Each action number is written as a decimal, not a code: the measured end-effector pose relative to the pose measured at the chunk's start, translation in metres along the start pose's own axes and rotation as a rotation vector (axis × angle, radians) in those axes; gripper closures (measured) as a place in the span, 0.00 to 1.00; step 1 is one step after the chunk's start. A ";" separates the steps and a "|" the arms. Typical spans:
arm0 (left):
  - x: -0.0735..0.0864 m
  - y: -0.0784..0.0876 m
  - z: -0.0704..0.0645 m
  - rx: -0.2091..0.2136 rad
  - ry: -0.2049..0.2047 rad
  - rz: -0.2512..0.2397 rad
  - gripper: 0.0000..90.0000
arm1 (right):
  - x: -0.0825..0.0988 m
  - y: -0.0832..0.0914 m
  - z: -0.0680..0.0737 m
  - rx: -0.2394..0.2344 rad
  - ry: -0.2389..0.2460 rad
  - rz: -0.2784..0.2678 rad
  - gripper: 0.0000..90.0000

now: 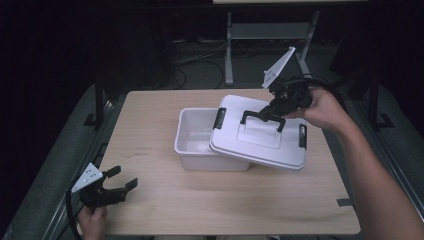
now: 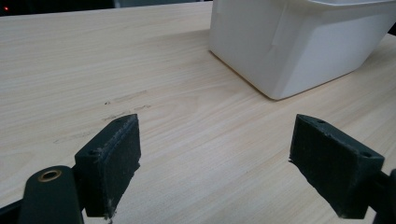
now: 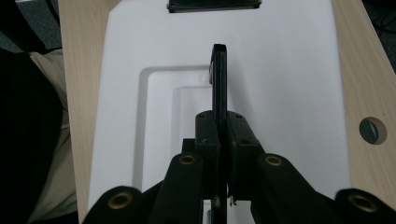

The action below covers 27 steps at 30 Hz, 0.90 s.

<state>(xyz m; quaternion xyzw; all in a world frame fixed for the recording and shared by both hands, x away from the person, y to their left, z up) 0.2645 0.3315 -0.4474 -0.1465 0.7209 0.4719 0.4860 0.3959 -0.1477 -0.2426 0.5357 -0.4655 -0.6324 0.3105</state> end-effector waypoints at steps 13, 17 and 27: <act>0.000 0.000 0.000 0.001 -0.005 0.005 0.17 | -0.027 -0.008 -0.006 -0.020 0.045 -0.003 0.94; 0.000 0.001 0.001 0.001 0.001 -0.002 0.17 | -0.037 -0.015 -0.009 -0.035 0.065 -0.010 0.94; 0.000 0.002 0.003 0.000 0.001 -0.002 0.17 | -0.061 -0.035 -0.015 -0.073 0.100 0.000 0.94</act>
Point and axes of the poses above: each handheld gripper's, and its own axes: y roughly backward along the jaws, x roughly out of its underside, z roughly to its left, the point moved 3 cm from there along -y, roughly forward along the jaws, and after that the axes turned 7 degrees about z, right-handed, at the moved point
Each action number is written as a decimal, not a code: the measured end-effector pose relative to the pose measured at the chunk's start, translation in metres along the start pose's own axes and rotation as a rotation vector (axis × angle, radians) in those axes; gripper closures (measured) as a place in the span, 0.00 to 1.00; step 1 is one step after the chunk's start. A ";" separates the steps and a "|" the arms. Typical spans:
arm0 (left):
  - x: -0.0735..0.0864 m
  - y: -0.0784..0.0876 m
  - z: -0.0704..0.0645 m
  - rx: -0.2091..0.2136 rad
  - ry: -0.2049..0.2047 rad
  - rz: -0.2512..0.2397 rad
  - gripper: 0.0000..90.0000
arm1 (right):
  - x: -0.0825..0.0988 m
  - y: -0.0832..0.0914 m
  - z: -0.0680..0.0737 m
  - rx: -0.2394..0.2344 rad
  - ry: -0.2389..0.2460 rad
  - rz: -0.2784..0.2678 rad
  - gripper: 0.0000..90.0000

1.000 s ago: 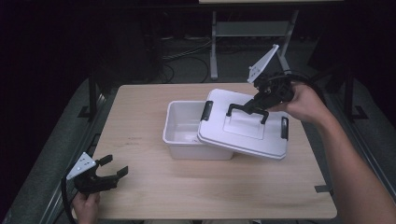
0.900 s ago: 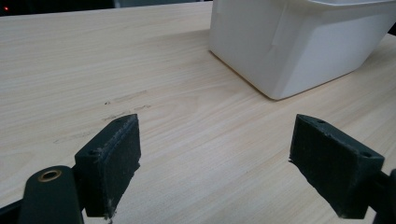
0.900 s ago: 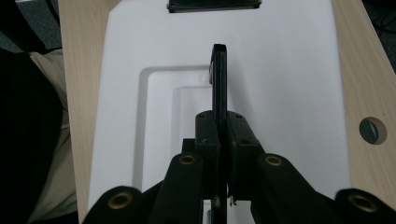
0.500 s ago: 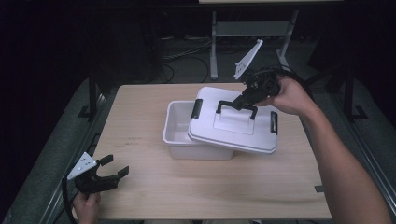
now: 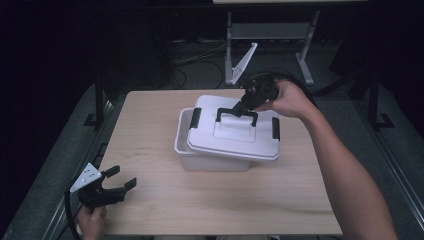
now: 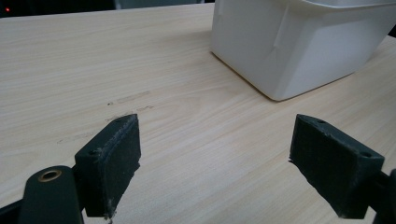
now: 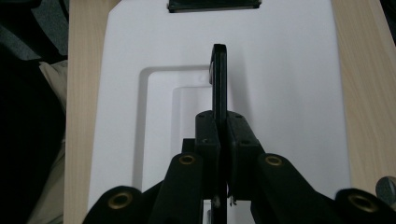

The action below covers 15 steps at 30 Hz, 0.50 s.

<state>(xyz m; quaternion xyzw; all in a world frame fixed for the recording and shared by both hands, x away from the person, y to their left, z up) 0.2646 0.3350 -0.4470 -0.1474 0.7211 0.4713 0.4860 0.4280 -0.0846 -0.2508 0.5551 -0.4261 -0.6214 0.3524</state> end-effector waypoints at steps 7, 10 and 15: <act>0.000 0.000 0.001 0.000 0.001 -0.002 0.17 | -0.013 -0.010 -0.007 -0.024 0.014 -0.002 0.94; 0.000 0.000 0.001 0.000 0.002 -0.001 0.17 | -0.018 -0.013 -0.011 -0.035 0.022 -0.010 0.94; 0.000 0.000 0.002 0.001 0.005 -0.005 0.17 | -0.025 -0.019 -0.015 -0.047 0.039 -0.004 0.94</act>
Point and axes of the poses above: each handheld gripper's, and its own axes: y roughly backward along the jaws, x roughly out of its underside, z roughly to its left, the point moved 3 cm from there along -y, roughly forward along the jaws, and after that the axes turned 7 degrees about z, right-handed, at the moved point
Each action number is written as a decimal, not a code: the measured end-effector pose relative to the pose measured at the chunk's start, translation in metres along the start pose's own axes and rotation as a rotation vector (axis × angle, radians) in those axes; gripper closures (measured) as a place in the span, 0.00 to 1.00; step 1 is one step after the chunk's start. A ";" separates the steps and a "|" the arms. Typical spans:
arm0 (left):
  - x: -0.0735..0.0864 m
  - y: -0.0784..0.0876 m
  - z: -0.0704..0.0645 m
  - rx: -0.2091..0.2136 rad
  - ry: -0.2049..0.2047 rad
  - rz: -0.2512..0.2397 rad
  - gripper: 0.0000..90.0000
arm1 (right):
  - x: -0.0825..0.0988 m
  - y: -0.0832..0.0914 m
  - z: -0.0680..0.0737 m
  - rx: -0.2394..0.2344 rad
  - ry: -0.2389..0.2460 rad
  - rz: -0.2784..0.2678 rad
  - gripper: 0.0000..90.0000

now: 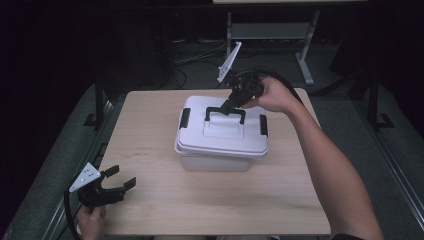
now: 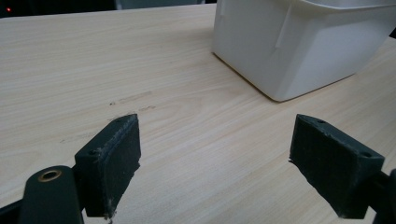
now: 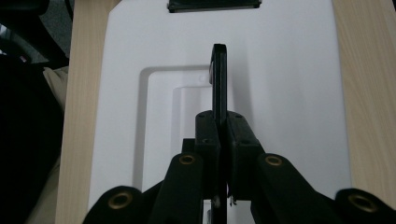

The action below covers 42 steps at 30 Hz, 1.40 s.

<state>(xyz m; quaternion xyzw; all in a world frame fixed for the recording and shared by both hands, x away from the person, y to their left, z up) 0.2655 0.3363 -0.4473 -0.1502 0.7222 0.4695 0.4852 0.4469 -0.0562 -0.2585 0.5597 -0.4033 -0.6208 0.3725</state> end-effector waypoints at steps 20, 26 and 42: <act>0.001 0.000 0.001 -0.005 -0.002 0.005 0.17 | -0.014 -0.025 -0.023 -0.053 0.014 0.012 0.94; 0.001 0.001 0.003 -0.008 -0.001 0.004 0.17 | -0.015 -0.034 -0.028 -0.060 0.014 0.026 0.94; 0.002 0.003 0.004 -0.010 0.006 -0.001 0.17 | -0.013 -0.044 -0.031 -0.081 0.006 0.040 0.94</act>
Point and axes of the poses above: each handheld gripper's, and its own axes: y roughly backward along the jaws, x roughly out of its underside, z roughly to its left, the point moved 3 cm from there along -y, roughly forward along the jaws, and after that the axes turned 7 degrees about z, right-handed, at the moved point
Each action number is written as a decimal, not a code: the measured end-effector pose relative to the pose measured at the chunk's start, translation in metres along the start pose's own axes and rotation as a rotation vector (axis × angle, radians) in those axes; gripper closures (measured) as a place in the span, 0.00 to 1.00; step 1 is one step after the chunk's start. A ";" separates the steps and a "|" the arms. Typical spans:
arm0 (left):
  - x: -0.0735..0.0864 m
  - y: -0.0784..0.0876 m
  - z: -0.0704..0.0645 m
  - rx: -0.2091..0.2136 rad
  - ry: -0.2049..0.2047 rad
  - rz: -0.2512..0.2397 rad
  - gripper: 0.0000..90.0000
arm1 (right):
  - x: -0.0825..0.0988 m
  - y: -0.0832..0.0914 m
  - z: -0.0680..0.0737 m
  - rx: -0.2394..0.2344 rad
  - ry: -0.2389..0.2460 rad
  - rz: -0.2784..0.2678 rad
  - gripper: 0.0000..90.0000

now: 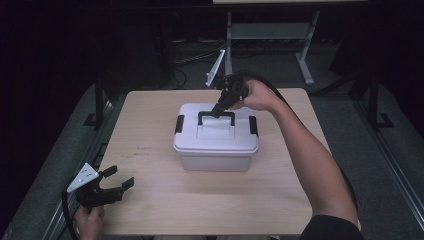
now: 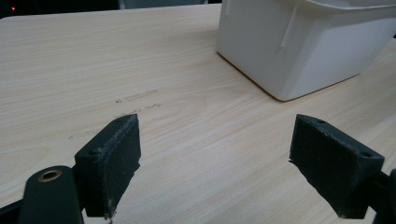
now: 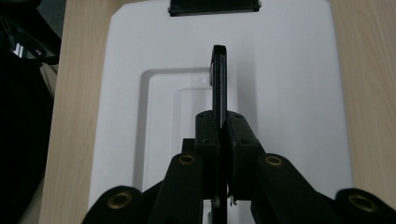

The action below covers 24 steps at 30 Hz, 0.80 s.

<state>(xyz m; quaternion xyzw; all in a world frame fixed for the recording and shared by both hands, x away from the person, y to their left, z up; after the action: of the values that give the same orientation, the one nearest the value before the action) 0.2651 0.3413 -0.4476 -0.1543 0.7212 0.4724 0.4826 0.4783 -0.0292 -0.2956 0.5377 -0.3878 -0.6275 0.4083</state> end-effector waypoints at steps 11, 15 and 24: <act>0.000 0.000 -0.001 0.001 -0.002 0.002 0.17 | 0.002 -0.005 -0.003 0.001 -0.008 -0.006 0.94; 0.000 0.000 0.000 0.002 -0.003 0.002 0.17 | 0.001 -0.007 -0.002 0.002 -0.007 0.000 0.94; 0.000 0.001 0.000 0.000 -0.001 0.000 0.17 | 0.000 -0.011 -0.004 -0.009 -0.015 -0.004 0.92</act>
<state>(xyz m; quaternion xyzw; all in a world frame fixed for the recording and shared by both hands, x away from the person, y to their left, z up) 0.2643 0.3415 -0.4467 -0.1538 0.7210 0.4725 0.4829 0.4812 -0.0254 -0.3066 0.5320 -0.3870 -0.6340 0.4064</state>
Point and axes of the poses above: each handheld gripper's, and its own axes: y roughly backward along the jaws, x roughly out of its underside, z roughly to its left, the point moved 3 cm from there along -y, roughly forward along the jaws, and after that the axes turned 7 degrees about z, right-handed, at the moved point
